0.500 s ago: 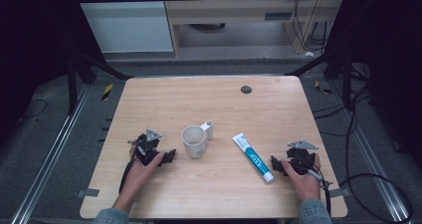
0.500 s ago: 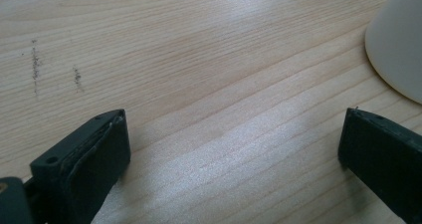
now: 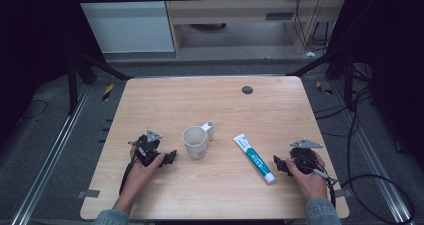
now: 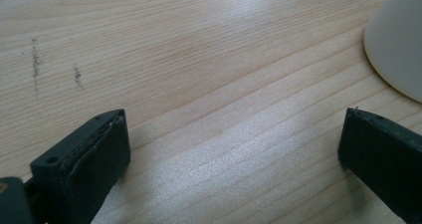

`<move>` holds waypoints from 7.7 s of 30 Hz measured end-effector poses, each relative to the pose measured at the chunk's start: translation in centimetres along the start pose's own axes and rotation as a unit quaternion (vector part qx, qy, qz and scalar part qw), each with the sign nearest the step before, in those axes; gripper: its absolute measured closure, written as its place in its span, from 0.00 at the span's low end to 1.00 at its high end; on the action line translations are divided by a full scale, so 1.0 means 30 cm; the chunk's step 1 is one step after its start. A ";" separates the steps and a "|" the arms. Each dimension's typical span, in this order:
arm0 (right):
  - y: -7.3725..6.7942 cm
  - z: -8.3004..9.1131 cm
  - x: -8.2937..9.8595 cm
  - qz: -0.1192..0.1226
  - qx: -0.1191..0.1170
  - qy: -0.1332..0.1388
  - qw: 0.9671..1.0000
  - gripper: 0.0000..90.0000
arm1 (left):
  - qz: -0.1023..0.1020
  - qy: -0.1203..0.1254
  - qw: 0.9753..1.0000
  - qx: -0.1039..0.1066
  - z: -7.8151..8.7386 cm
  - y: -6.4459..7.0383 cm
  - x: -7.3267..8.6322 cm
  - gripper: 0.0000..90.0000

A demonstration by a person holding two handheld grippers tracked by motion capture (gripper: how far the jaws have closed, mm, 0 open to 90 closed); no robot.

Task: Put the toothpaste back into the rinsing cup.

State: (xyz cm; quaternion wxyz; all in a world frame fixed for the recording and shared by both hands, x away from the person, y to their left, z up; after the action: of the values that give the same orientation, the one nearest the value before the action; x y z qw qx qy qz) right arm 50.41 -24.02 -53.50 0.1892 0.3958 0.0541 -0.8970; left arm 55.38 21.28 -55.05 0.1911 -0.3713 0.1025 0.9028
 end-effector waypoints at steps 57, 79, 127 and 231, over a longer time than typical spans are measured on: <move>-0.275 -0.115 -0.265 0.099 -0.077 -0.161 0.979 0.43 | -0.003 0.000 1.000 0.004 -0.020 0.002 -0.021 0.00; -0.301 -0.165 -0.251 0.087 -0.086 -0.187 0.975 0.47 | -0.006 -0.002 1.000 0.004 -0.021 0.001 -0.021 0.00; -0.315 -0.198 -0.245 0.101 -0.080 -0.231 0.964 0.61 | -0.004 0.000 1.000 0.004 -0.023 0.002 -0.023 0.00; -0.227 -0.023 -0.488 0.036 -0.055 -0.066 0.996 0.88 | -0.010 -0.001 1.000 0.011 -0.015 0.003 -0.015 0.00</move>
State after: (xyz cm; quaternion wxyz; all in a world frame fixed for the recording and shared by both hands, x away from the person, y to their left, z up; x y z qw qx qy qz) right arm 57.30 -13.21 -43.63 0.2458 0.3262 0.0764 -0.9096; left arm 55.91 20.93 -55.04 0.2046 -0.3695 0.1089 0.8999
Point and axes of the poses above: each handheld gripper's, and its own axes: z roughly backward along the jaws, x roughly out of its underside, y roughly to its right, the point moved 6 cm from there along -z, roughly forward along the jaws, and after that the axes turned 5 degrees about z, right-handed, at the moved point
